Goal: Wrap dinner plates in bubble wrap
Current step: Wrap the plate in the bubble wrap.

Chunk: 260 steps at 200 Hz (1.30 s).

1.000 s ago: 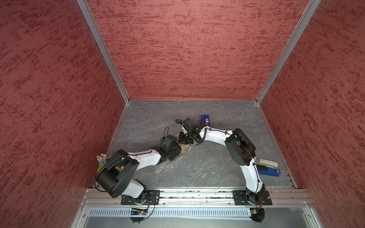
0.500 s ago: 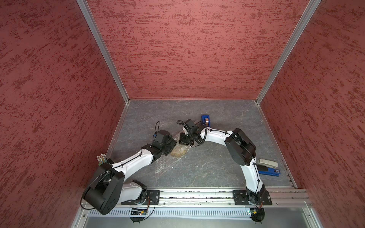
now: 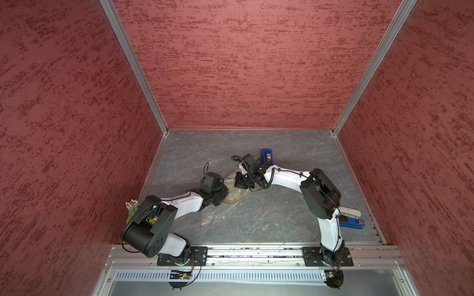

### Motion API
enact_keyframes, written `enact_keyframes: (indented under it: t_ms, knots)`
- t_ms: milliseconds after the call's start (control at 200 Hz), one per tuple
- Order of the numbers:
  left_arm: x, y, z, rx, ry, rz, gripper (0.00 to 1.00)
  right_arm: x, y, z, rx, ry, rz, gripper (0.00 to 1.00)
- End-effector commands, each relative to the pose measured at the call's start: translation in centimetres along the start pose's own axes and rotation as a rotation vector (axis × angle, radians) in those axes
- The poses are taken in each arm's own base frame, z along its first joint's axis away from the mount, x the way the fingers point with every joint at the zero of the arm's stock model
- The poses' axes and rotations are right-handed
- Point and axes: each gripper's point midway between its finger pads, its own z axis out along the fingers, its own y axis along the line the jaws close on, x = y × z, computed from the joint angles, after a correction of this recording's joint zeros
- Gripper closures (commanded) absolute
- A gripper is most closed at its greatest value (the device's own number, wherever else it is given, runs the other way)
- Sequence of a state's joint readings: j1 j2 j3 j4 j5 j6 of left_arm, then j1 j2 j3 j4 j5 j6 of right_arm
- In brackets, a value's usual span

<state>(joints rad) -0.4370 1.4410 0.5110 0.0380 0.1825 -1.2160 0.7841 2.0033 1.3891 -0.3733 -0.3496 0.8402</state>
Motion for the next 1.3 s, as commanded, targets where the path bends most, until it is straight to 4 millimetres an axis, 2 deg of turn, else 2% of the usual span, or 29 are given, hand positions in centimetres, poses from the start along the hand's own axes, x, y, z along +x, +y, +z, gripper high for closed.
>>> enact_keyframes:
  t_ms: [0,115,205,386,456,566,787,867,967,1032,1092,1192,1298]
  knots:
    - [0.0,0.8,-0.2,-0.02,0.001,0.004,0.93,2.0,-1.2,-0.9,0.035,0.008,-0.001,0.92]
    - [0.0,0.5,-0.2,-0.015,0.002,0.007,0.93,3.8,-3.4,0.0,0.062,0.053,0.021,0.93]
    - [0.1,0.1,-0.3,-0.009,0.006,0.015,0.91,4.1,-4.4,0.0,0.089,0.052,0.029,0.93]
    - [1.2,-2.1,-0.9,0.043,0.039,0.071,0.72,4.0,-4.5,-0.1,0.099,0.045,0.024,0.93]
    - [2.0,-3.0,-1.1,0.056,0.049,0.103,0.68,3.8,-4.4,-0.1,0.101,0.039,0.021,0.93]
    - [1.9,-2.9,-0.8,0.048,0.034,0.095,0.69,3.4,-3.6,-0.5,0.084,0.025,0.012,0.92]
    - [2.0,-3.1,0.9,0.048,0.071,0.071,0.79,2.5,-2.5,-1.4,0.083,0.006,-0.018,0.92]
    - [2.2,-2.5,1.0,0.027,0.077,0.068,0.81,0.9,-2.2,-2.8,0.119,-0.044,-0.041,0.89]
    - [2.2,-1.1,1.0,-0.013,0.078,0.06,0.81,-2.2,-1.9,-5.4,0.148,-0.133,-0.059,0.78]
    - [2.3,-0.2,0.9,-0.031,0.081,0.053,0.82,-4.6,-2.4,-6.9,0.189,-0.188,-0.058,0.67]
    - [2.3,0.4,0.9,-0.045,0.081,0.046,0.82,-6.8,-3.3,-8.0,0.248,-0.228,-0.06,0.63]
    - [2.1,0.9,0.7,-0.054,0.076,0.036,0.82,-10.0,-4.3,-8.5,0.311,-0.272,-0.076,0.57]
    - [1.9,0.9,0.6,-0.055,0.07,0.034,0.82,-13.0,-5.2,-7.7,0.324,-0.289,-0.086,0.53]
